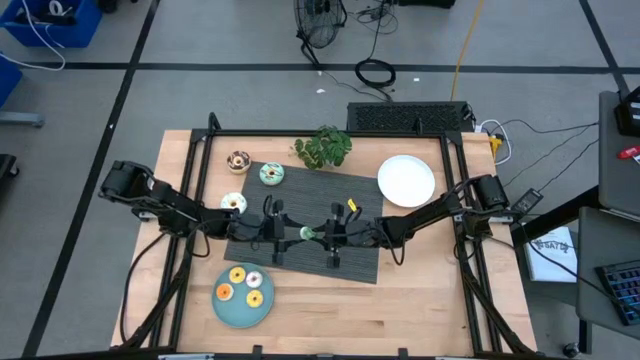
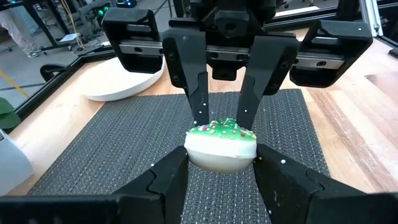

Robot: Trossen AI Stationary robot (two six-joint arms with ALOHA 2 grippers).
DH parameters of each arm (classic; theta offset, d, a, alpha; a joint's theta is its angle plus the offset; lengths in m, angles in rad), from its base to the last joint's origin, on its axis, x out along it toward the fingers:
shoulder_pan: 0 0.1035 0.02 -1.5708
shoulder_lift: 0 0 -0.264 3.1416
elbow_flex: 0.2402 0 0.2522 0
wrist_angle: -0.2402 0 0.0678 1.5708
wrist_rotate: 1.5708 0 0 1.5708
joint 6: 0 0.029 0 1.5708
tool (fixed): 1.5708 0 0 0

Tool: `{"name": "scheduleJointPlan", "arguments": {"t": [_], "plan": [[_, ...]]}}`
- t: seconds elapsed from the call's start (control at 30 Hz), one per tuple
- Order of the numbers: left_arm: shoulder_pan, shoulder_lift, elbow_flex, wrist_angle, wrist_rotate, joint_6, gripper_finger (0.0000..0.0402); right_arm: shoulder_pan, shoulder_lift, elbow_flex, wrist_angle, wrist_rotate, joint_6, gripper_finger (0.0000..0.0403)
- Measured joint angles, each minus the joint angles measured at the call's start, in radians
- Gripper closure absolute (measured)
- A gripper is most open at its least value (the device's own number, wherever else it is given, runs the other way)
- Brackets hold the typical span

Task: Pick & Place donuts
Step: Put the green donut on the blue plate

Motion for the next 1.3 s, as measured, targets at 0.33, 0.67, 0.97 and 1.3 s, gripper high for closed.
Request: {"name": "scheduleJointPlan", "arguments": {"t": [0.33,0.67,0.97,1.3], "plan": [[0.000,0.000,0.000,-0.001,0.000,-0.004,0.0222,0.000,0.000,0.000,-0.001,-0.001,0.026,0.0326],[0.000,0.000,0.000,-0.002,0.005,-0.004,0.0222,0.012,0.000,0.000,-0.001,0.000,0.036,0.0326],[0.000,0.000,0.000,-0.003,0.005,-0.009,0.0222,0.012,0.000,0.000,-0.007,0.000,0.037,0.0326],[0.000,-0.001,-0.001,-0.004,0.056,-0.016,0.0228,0.013,0.001,0.000,-0.014,-0.004,0.037,0.0326]]}}
